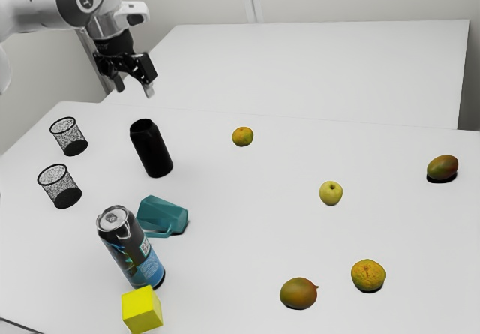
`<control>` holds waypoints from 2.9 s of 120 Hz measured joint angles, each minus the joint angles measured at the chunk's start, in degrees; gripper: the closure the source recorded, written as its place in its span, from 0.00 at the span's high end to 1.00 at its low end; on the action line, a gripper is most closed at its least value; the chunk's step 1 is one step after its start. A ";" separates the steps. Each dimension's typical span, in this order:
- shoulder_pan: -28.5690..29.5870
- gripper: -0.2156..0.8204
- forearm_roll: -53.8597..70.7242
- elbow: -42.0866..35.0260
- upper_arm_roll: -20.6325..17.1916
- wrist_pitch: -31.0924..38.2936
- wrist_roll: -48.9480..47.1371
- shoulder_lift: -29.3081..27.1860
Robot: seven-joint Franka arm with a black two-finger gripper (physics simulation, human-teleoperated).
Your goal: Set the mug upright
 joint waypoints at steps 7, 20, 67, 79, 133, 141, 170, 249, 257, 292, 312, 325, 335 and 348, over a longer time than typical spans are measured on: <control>-0.01 0.79 -0.25 -1.33 0.28 0.36 0.77 -0.56; -0.60 0.79 -4.71 -9.83 2.81 0.83 1.98 -5.63; -0.03 0.79 -26.75 -24.82 15.91 -0.88 10.30 -1.56; 0.57 0.79 -28.70 -25.59 17.76 -0.93 13.50 1.61; 0.65 0.79 -35.49 -25.88 18.81 0.27 24.73 11.66; 0.66 0.79 -36.80 -27.00 18.82 0.35 25.81 11.93; 0.59 0.73 -41.67 -30.60 18.61 0.70 28.68 11.71; 0.49 0.18 -43.51 -33.04 14.44 3.36 29.59 6.73; 0.48 0.13 -43.55 -33.03 13.91 3.50 29.32 6.40; 0.48 0.06 -43.24 -32.96 13.35 3.84 27.30 4.60; -3.64 0.05 -38.12 -33.01 12.96 6.63 25.25 -0.69; -7.81 0.04 -29.08 -33.77 10.39 11.95 23.74 -3.77; -9.05 0.04 -20.57 -34.58 6.87 16.09 22.35 -5.24; -11.78 0.04 -9.39 -34.77 4.32 20.67 20.00 -5.59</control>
